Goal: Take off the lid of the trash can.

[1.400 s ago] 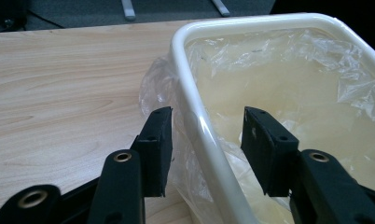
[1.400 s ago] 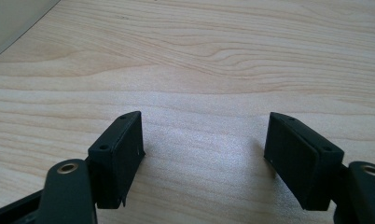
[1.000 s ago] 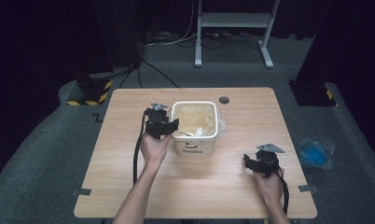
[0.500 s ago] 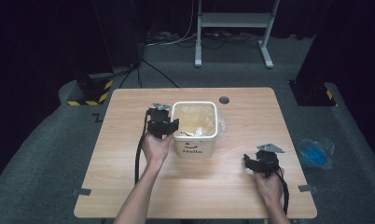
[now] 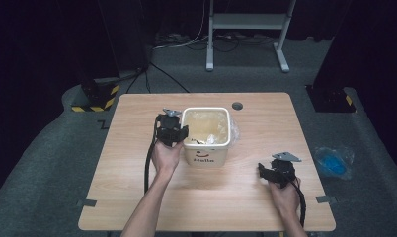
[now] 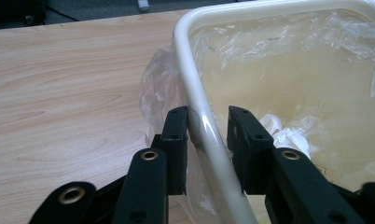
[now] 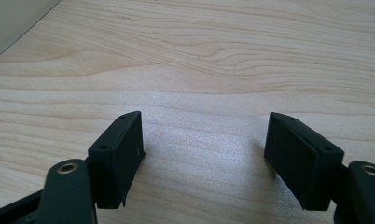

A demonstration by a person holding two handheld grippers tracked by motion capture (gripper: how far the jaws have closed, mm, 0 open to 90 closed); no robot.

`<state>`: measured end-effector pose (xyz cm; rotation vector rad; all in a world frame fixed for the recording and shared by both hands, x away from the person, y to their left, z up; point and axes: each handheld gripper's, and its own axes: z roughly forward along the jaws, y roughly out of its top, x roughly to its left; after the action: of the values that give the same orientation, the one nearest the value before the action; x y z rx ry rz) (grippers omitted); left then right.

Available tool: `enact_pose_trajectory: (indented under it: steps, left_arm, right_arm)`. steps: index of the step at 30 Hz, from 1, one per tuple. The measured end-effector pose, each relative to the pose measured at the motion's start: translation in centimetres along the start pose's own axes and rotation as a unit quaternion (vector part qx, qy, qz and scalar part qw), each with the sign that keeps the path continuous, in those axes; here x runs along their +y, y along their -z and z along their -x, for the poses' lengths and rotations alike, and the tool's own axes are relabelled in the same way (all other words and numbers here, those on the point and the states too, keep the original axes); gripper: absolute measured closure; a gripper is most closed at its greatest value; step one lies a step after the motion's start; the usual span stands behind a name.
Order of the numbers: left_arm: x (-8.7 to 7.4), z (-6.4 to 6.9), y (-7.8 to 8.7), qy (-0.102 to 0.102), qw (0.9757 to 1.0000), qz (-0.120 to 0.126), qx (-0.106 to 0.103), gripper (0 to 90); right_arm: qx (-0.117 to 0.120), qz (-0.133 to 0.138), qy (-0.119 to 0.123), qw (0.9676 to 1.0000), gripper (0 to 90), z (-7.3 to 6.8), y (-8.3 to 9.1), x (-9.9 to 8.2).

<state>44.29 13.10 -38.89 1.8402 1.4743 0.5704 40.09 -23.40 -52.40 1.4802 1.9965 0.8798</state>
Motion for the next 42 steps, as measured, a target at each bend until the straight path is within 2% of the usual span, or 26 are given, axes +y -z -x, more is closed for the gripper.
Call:
enact_pose_trajectory:
  steps: [28,42]
  left_arm:
    - [0.44,0.31,0.51,-0.003,0.9999,0.007,0.011,71.0]
    - [0.57,0.25,0.88,-0.002,0.9999,0.013,0.006,71.5]
  right_arm:
    - [0.0,0.0,-0.001,1.0,27.9,-0.01,0.0,0.0]
    - [0.0,0.0,0.0,1.0,27.9,0.0,0.0,0.0]
